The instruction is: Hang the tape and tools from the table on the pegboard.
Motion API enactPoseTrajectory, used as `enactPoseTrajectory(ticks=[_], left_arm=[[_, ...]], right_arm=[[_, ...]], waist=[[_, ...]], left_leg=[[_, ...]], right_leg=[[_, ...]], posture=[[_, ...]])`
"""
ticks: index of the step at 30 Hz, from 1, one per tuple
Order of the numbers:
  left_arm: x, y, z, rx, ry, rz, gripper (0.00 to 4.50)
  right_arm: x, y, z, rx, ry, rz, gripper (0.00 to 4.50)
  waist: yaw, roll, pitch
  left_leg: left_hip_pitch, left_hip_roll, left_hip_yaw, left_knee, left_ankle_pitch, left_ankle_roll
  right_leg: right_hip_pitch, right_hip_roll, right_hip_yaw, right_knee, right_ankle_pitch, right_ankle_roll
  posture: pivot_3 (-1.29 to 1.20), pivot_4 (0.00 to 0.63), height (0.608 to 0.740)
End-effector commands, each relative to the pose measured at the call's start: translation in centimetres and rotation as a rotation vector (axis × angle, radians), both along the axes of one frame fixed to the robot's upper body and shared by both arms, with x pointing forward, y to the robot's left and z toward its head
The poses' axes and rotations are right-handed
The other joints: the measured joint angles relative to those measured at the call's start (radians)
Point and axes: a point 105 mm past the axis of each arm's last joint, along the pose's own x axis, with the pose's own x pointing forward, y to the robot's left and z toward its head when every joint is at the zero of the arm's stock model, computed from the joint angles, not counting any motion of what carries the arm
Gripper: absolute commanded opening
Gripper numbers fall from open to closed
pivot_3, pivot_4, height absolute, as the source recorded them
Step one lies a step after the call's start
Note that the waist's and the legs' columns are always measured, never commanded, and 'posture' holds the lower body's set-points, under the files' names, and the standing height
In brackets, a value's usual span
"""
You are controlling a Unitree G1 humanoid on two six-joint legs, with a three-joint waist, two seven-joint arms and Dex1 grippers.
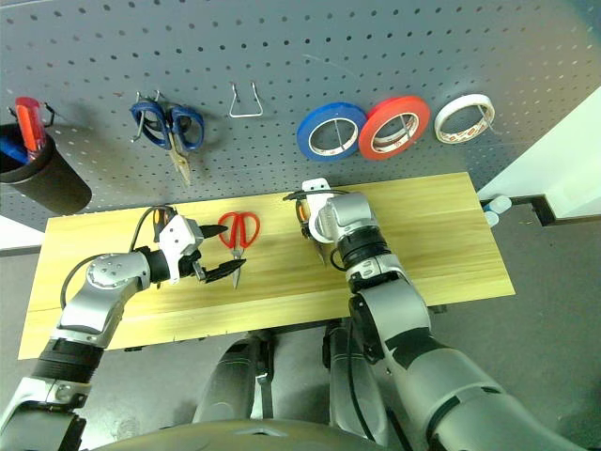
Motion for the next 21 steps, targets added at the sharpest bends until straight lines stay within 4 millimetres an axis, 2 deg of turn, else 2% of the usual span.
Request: enactPoseTrajectory(ticks=[1,9,13,16,19,21], left_arm=[[-0.2,-0.1,0.1,-0.001,-0.018,-0.010,4.50],[0.0,-0.3,0.2,-0.015,-0.030,-0.014,4.50],[0.0,-0.6,0.6,-0.036,-0.047,-0.034,4.50],[0.4,-0.4,0.5,-0.038,-0.052,-0.028,4.50],[0.6,-0.3,0.4,-0.039,-0.057,-0.022,4.50],[0.7,-0.4,0.3,-0.043,-0.060,-0.022,4.50]], right_arm=[[-0.5,0.2,-1.0,0.010,0.042,0.004,2.06],[-1.2,0.2,-0.4,0.015,0.041,0.114,2.06],[-2.0,-0.5,1.9,0.047,-0.011,0.222,2.06],[-3.1,-1.1,3.2,0.067,-0.042,0.312,2.06],[-4.3,-1.9,3.2,0.046,-0.026,0.353,2.06],[-5.0,-2.5,2.3,0.009,-0.015,0.391,2.06]], waist=[[0.000,0.000,0.000],[0.002,-0.001,-0.001],[0.005,-0.001,-0.002],[0.006,-0.001,-0.004],[0.004,-0.004,-0.011],[0.003,-0.006,-0.018]], left_leg=[[0.000,0.000,0.000,0.000,0.000,0.000],[0.000,0.000,0.000,0.000,0.000,0.000],[-0.002,0.000,0.000,0.000,0.000,0.000],[-0.014,-0.001,0.000,0.005,0.000,-0.001],[-0.018,-0.003,0.001,0.006,0.001,-0.002],[-0.017,-0.003,0.001,0.006,0.001,-0.002]], right_leg=[[0.000,0.000,0.000,0.000,0.000,0.000],[0.000,0.000,0.000,0.000,0.000,0.000],[-0.001,0.000,-0.001,0.000,0.000,0.000],[-0.010,-0.001,-0.003,0.002,0.002,0.002],[-0.013,-0.002,-0.003,0.001,0.003,0.004],[-0.013,-0.002,-0.003,0.001,0.003,0.004]], posture=[[0.13,0.307,0.740],[0.12,0.280,0.740],[0.12,0.255,0.740],[0.11,0.228,0.740],[0.10,0.215,0.740],[0.09,0.211,0.740]])
